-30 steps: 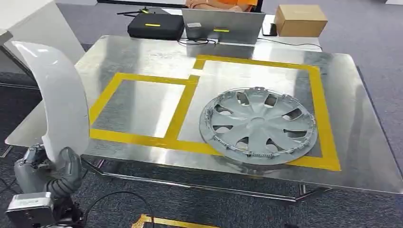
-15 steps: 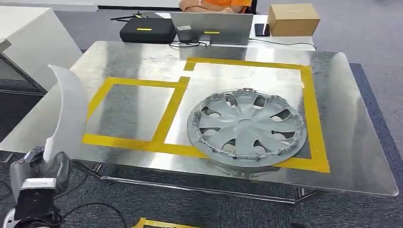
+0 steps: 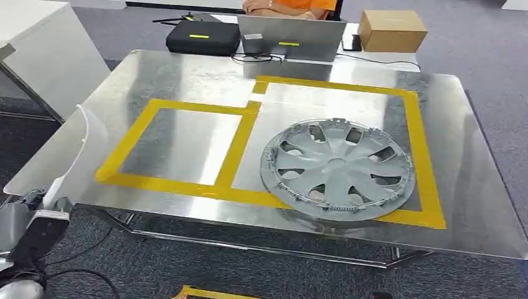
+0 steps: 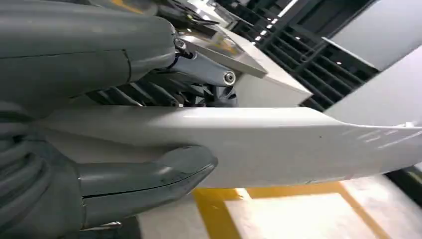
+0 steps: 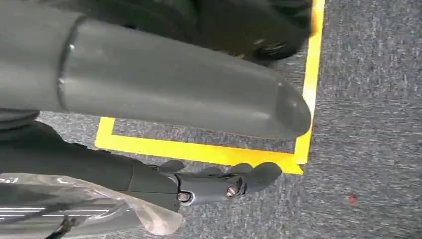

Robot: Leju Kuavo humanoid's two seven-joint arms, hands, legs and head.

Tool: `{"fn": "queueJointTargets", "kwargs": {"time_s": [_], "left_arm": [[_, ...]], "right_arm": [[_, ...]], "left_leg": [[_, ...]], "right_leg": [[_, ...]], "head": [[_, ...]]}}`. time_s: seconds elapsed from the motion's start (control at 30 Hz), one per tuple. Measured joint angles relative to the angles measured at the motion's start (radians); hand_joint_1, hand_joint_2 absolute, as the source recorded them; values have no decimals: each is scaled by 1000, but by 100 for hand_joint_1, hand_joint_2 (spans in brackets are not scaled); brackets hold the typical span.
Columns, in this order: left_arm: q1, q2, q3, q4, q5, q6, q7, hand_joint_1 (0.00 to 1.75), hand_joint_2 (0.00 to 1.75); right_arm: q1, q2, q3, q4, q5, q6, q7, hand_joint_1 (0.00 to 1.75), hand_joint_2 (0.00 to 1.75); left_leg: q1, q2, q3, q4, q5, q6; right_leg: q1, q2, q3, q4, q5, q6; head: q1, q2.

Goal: Take the parts from the cabinet and place them on the table.

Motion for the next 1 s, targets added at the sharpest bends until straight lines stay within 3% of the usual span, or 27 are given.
{"fn": "queueJointTargets", "kwargs": {"time_s": [0.03, 0.07, 0.13, 0.17, 0.2, 0.3, 0.33, 0.37, 0.4, 0.47, 0.5, 0.53, 0.57, 0.63, 0.67, 0.7, 0.83, 0.87, 0.93, 1.0], "left_arm": [[-5, 4, 8, 14, -5, 0, 0, 175, 175], [-10, 10, 20, 28, -10, -7, 1, 175, 175], [-28, 22, 38, 52, -18, -18, 1, 175, 175], [-36, 26, 46, 67, -20, -18, 1, 175, 175], [-44, 31, 52, 78, -22, -19, 1, 175, 175], [-65, 41, 55, 107, -39, -35, 1, 175, 175], [-71, 46, 55, 113, -52, -36, 2, 175, 175], [-79, 50, 53, 121, -67, -38, 3, 175, 175], [-93, 55, 52, 127, -78, -42, 9, 175, 175], [-119, 58, 43, 153, -104, -60, 25, 175, 175], [-128, 59, 37, 167, -117, -65, 33, 175, 175], [-138, 59, 27, 180, -131, -72, 42, 175, 175], [-151, 62, 19, 193, -147, -75, 46, 175, 175], [-185, 70, -4, 216, -174, -88, 61, 175, 175], [-203, 74, -17, 229, -190, -95, 66, 175, 175], [-222, 77, -34, 244, -204, -105, 73, 175, 175], [-247, 87, -85, 283, -242, -126, 92, 175, 175], [-253, 87, -94, 289, -249, -127, 94, 175, 175], [-299, 88, -129, 321, -270, -141, 102, 175, 175], [-334, 92, -178, 354, -299, -153, 113, 175, 175]], "right_arm": [[1, -2, 0, 0, 2, 0, 1, 0, 0], [1, -5, 0, 0, 5, 0, 2, 0, 0], [-1, -10, 2, 0, 11, 0, 2, 0, 0], [-4, -15, 5, 0, 13, 0, 2, 0, 0], [-6, -15, 6, 0, 16, 0, 2, 0, 0], [-2, -16, 8, 0, 21, 1, 4, 0, 0], [-2, -16, 9, 0, 24, 2, 5, 0, 0], [-3, -17, 11, 0, 28, 3, 4, 0, 0], [-4, -18, 13, 0, 29, 4, 4, 0, 0], [-5, -18, 18, 0, 34, 10, 4, 0, 0], [-4, -18, 21, 0, 36, 11, 4, 0, 0], [-4, -18, 23, 0, 38, 12, 3, 0, 0], [-4, -18, 23, 0, 41, 13, 2, 0, 0], [-6, -18, 26, 0, 47, 17, 1, 0, 0], [-6, -18, 27, 0, 50, 18, 0, 0, 0], [-10, -18, 29, 0, 52, 19, -1, 0, 0], [-13, -21, 32, 0, 60, 21, 0, 0, 0], [-13, -26, 33, 0, 61, 21, 0, 0, 0], [-13, -26, 37, 0, 66, 22, 1, 0, 0], [-14, -27, 43, 0, 73, 22, 3, 0, 0]], "left_leg": [[0, 0, 1, 0, 0, 0], [0, -1, 1, 1, 0, 0], [0, -3, 5, 2, -3, -4], [-2, -3, 4, 3, -5, -8], [-7, -3, 1, 8, -7, -13], [-2, -3, 3, 2, 0, -28], [-1, -3, 1, 5, -8, -33], [0, -2, -6, 31, -28, -38], [1, -2, -31, 88, -63, -43], [4, -1, -108, 258, -136, -51], [5, -1, -134, 313, -148, -53], [5, -1, -135, 313, -133, -54], [6, -1, -118, 273, -98, -53], [8, -1, -37, 96, 0, -48], [8, -2, -6, 26, 11, -46], [3, -2, 3, 7, 2, -43], [0, -2, -6, 6, 3, -18], [4, 2, -5, 2, 6, -11], [3, 1, -9, 2, 7, 1], [-1, -1, -10, 3, 7, 3]], "right_leg": [[0, 0, 2, -13, 21, -1], [0, 0, 26, -69, 61, -3], [1, 0, 119, -261, 156, -14], [3, 0, 145, -311, 147, -20], [4, 1, 153, -320, 151, -23], [9, 2, 152, -320, 155, -33], [0, 0, 157, -330, 162, -43], [0, 0, 159, -331, 163, -47], [0, -1, 159, -331, 162, -50], [0, -4, 159, -331, 161, -51], [0, -3, 159, -330, 161, -52], [0, -3, 161, -330, 161, -52], [0, -2, 162, -330, 160, -51], [0, -2, 169, -329, 158, -47], [1, -2, 169, -329, 155, -42], [7, 0, 163, -324, 153, -36], [2, 1, 158, -329, 157, -13], [1, 3, 143, -310, 140, -9], [1, 2, 77, -177, 71, -6], [2, 1, -2, -25, 20, -7]], "head": [[0, 0], [0, 0], [0, 0], [-1, 0], [-2, 0], [-1, 0], [-1, 0], [-5, 0], [-6, 0], [-4, 0], [-5, 0], [-5, 0], [-6, 0], [-5, 0], [-4, 0], [-6, 0], [-2, 0], [-1, 0], [4, 0], [4, 0]]}}
